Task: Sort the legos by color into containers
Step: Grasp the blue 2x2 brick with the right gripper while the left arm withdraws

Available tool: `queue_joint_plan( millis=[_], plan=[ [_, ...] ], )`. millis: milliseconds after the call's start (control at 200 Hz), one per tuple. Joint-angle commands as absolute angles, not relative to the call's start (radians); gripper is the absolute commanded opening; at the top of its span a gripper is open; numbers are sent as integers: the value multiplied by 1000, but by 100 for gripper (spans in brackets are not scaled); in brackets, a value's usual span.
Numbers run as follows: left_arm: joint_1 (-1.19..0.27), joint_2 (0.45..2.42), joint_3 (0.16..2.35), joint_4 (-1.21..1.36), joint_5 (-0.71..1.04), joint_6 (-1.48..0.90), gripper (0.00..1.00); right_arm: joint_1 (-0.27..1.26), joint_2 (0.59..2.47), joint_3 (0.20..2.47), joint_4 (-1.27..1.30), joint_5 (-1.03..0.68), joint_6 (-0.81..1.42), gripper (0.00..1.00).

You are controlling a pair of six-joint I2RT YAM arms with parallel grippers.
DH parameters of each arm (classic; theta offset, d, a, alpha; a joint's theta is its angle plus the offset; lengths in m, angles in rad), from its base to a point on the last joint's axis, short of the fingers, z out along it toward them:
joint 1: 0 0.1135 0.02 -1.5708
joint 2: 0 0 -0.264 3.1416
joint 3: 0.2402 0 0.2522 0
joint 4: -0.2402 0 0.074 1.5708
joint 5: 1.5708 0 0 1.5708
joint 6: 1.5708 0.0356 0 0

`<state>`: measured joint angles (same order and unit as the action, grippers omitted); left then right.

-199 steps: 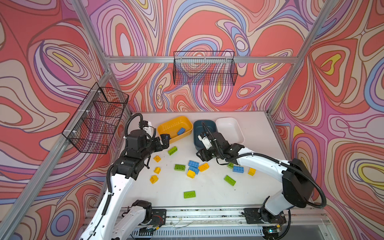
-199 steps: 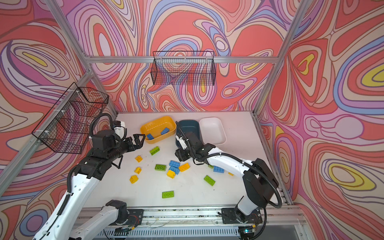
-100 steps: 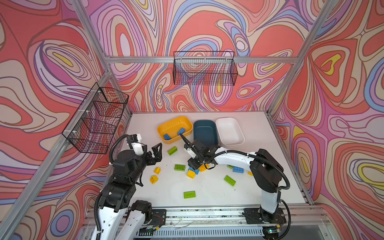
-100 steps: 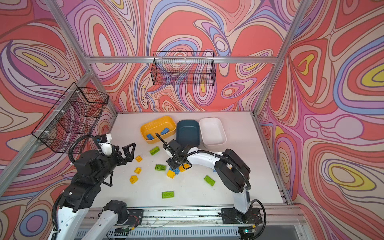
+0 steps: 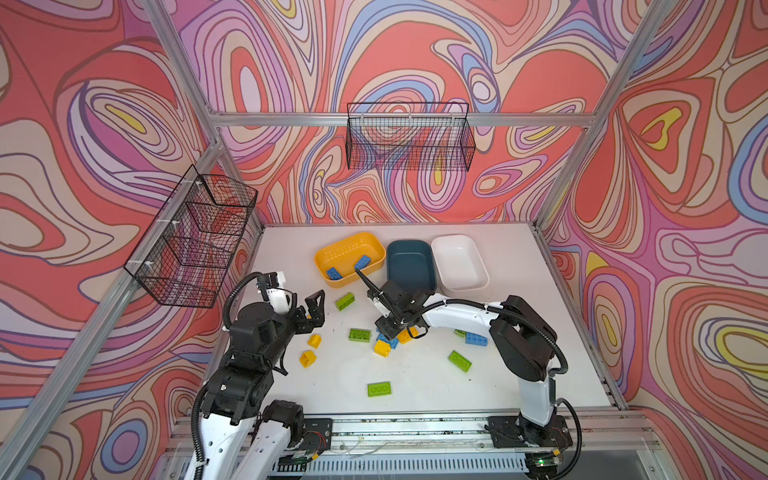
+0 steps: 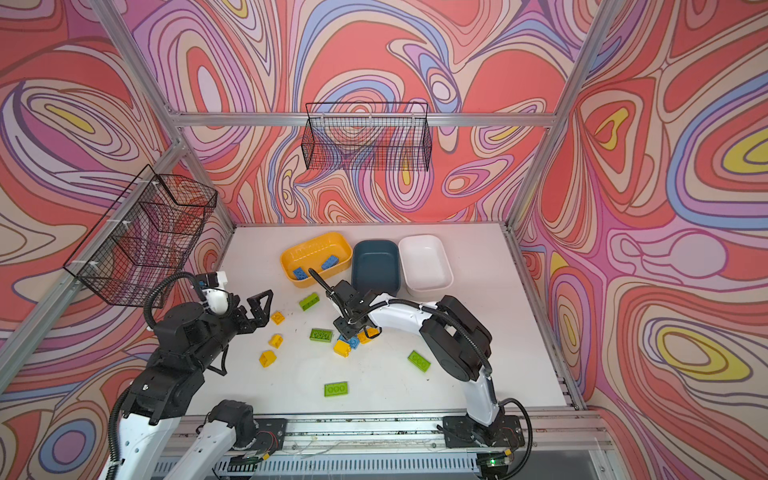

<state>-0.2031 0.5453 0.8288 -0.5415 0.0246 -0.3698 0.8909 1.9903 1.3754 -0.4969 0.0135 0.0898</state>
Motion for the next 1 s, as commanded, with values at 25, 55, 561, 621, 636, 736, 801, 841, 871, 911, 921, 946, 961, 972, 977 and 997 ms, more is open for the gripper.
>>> queue_joint_plan(
  millis=[25,55,561,621,636,736,801,841,871,911,921,946,961,972,977,997],
  plan=[
    [-207,543,825,-537,17,-356,94,892,2003,1387,-508,20,74,63],
    [-207,546,824,-538,18,-357,94,893,1998,1384,-505,18,74,64],
    [-209,553,823,-538,37,-374,93,896,2032,1386,-498,14,103,58],
    [-209,552,822,-539,37,-374,93,895,2033,1391,-497,18,106,56],
    [-208,552,822,-537,38,-374,93,896,2033,1392,-496,18,107,55],
    [-209,551,822,-537,37,-374,93,895,2048,1407,-503,26,113,50],
    [-209,549,821,-538,36,-374,93,897,2056,1417,-506,18,116,46],
    [-208,548,822,-537,35,-374,93,896,2057,1419,-505,14,119,44],
    [-209,546,822,-538,34,-372,93,897,2056,1420,-503,13,122,42],
    [-209,546,821,-539,31,-373,93,897,2054,1420,-500,11,127,40],
    [-209,546,821,-539,32,-372,93,896,2052,1420,-500,11,126,39],
    [-209,545,821,-537,31,-372,93,897,2049,1420,-498,11,130,37],
    [-209,546,821,-538,31,-371,93,897,2047,1419,-498,12,131,37],
    [-209,545,820,-538,30,-371,93,898,2045,1419,-496,12,133,36],
    [-209,545,820,-538,30,-371,93,898,2044,1420,-496,12,134,36],
    [-210,545,821,-538,31,-371,93,898,2040,1419,-493,14,137,36]
  ],
)
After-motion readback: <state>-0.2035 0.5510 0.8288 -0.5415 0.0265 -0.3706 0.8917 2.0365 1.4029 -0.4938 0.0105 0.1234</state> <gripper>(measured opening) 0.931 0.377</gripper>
